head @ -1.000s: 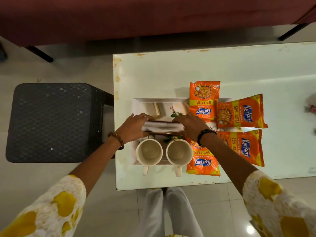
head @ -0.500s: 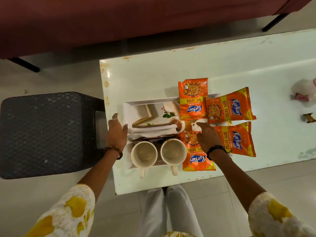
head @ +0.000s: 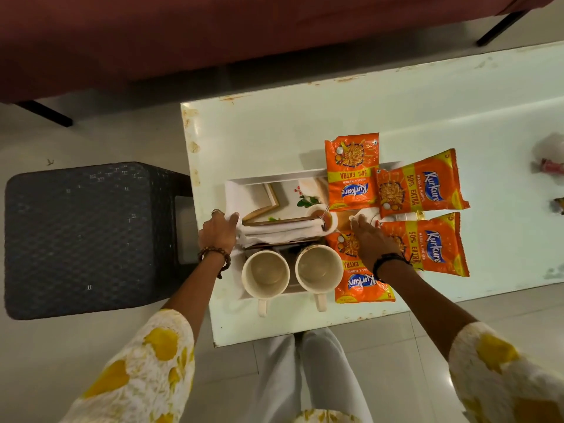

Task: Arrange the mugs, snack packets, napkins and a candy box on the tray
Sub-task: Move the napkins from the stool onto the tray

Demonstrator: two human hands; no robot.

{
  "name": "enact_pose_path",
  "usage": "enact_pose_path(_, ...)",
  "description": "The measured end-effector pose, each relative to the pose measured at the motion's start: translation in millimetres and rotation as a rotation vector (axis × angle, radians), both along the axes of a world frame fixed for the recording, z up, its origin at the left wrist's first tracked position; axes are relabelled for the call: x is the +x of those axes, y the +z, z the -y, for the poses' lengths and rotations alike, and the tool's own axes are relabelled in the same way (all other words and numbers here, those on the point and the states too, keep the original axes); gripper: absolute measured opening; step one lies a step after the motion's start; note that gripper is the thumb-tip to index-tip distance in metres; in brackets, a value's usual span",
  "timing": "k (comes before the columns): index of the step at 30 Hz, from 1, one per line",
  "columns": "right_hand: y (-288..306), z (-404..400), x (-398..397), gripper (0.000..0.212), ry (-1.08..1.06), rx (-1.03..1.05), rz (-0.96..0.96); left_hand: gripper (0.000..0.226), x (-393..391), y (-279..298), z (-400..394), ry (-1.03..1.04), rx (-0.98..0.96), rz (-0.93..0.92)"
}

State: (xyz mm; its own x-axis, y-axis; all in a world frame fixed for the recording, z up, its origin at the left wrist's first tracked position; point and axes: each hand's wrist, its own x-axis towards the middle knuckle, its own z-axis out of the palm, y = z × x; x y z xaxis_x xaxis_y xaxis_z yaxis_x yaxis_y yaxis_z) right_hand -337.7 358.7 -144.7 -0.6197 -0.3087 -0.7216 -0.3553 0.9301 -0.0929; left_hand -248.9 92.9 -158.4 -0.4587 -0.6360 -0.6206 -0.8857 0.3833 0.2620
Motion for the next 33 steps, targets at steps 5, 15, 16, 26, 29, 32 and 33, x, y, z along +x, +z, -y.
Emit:
enact_pose_path(5,0.5,-0.3,-1.7,0.066,0.040,0.026,0.003,0.047,0.1,-1.7,1.3,0.005,0.018,-0.012)
enact_pose_path(15,1.6,1.0,-9.0,0.065,0.089,0.054,0.017,0.047,-0.8,-0.6,4.2,0.053,0.094,-0.022)
enact_pose_path(16,2.8,1.4,-8.9,0.065,0.079,0.055,0.025,0.047,-0.8,0.3,4.9,0.080,0.125,-0.030)
enact_pose_path(26,35.4,-12.4,14.7,0.025,-0.784,-0.510,-0.332,0.041,36.8,23.0,-18.3,0.402,0.058,-0.367)
enact_pose_path(29,39.8,-21.9,30.0,0.030,-1.205,-0.492,-0.354,0.041,59.2,23.0,-34.5,0.581,0.067,-0.363)
enact_pose_path(32,32.4,-33.9,40.3,0.032,-1.699,-0.377,-0.293,0.034,73.3,20.1,-54.1,0.803,0.199,-0.333)
enact_pose_path(33,30.1,-37.4,41.7,0.035,-1.785,-0.314,-0.256,0.031,77.1,19.3,-60.9,0.839,0.264,-0.328)
